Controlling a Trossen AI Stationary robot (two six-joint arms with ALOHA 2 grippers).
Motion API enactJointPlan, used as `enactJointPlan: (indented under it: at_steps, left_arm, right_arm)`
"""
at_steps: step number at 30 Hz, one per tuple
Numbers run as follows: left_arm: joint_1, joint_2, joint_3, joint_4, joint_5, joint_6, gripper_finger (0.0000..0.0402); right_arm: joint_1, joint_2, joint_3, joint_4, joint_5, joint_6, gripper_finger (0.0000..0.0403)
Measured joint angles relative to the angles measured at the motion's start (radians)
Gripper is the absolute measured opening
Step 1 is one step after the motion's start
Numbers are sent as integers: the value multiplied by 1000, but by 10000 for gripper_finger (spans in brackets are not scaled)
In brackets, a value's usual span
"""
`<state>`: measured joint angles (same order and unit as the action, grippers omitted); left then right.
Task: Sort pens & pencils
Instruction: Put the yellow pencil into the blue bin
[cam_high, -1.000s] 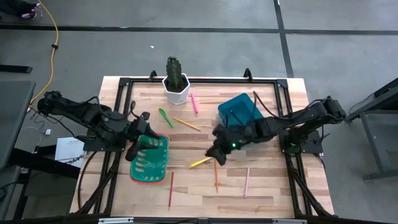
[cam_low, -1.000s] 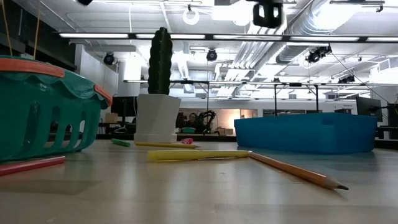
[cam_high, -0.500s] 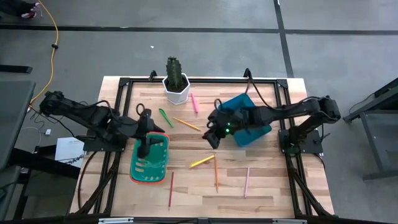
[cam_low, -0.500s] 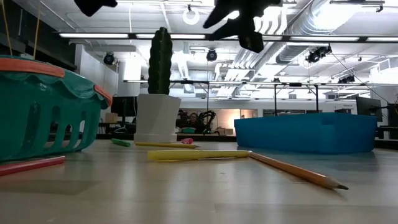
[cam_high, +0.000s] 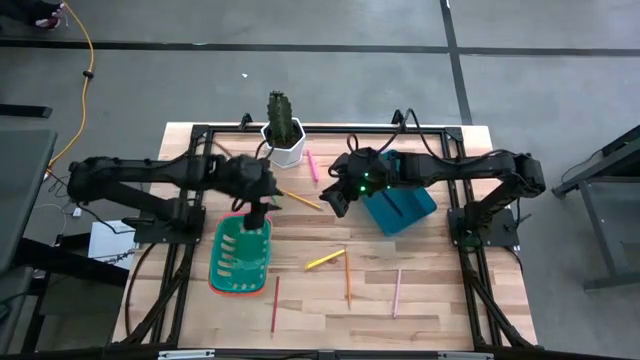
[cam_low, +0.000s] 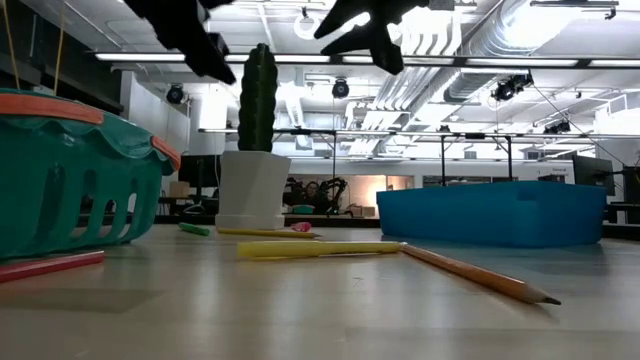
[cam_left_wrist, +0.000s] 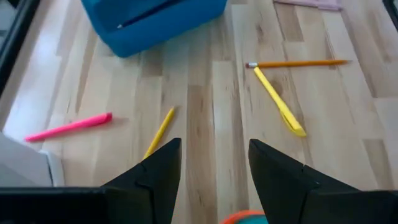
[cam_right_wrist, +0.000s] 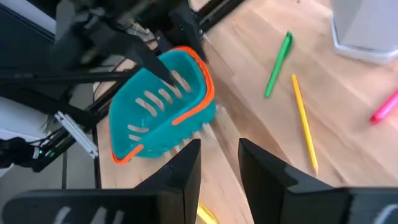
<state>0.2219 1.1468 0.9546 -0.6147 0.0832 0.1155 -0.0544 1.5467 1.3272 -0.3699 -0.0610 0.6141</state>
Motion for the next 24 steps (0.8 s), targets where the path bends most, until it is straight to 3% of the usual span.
enactJointPlan:
  at_steps: [6,11,24]
  left_arm:
    - [141,87,0,37,131,130,175]
    - [212,184,2,46,137,196,175]
    - [230,379,8,79,130,293,175]
  right_arm:
    - [0,0,10,-16,19,-20,99]
    - [1,0,10,-45,39,-32,99]
    - [4,0,10,-63,26,-39,99]
